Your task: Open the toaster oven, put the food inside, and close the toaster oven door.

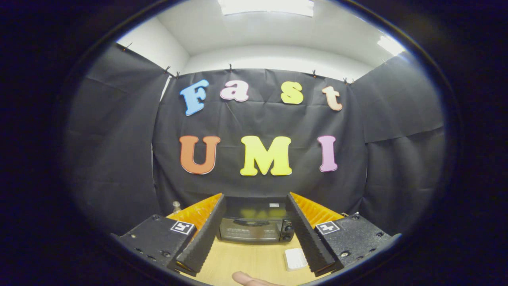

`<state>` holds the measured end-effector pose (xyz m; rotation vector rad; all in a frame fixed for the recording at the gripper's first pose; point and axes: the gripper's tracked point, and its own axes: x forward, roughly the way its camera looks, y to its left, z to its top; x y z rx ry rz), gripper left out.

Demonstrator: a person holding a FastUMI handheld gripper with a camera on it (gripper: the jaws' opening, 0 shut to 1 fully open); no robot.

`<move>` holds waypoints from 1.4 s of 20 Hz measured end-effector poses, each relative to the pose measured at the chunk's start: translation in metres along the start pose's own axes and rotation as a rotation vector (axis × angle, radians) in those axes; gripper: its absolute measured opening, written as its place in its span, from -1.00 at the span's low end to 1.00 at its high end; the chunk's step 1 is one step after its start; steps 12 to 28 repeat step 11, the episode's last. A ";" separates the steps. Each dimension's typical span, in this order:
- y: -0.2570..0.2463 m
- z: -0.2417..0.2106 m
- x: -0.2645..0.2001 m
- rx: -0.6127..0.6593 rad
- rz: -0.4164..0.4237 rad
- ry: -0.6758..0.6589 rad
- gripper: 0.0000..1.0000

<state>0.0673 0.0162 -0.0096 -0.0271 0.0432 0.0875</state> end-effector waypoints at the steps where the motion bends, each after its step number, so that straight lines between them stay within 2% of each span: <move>1: -0.006 0.001 -0.014 -0.012 -0.010 -0.014 0.93; 4: -0.011 -0.002 -0.047 0.005 -0.034 -0.047 0.99; 8: -0.010 0.016 -0.064 -0.018 -0.043 -0.101 0.99; 11: -0.002 0.013 -0.065 -0.008 -0.016 -0.101 0.99; 28: -0.002 0.013 -0.065 -0.008 -0.016 -0.101 0.99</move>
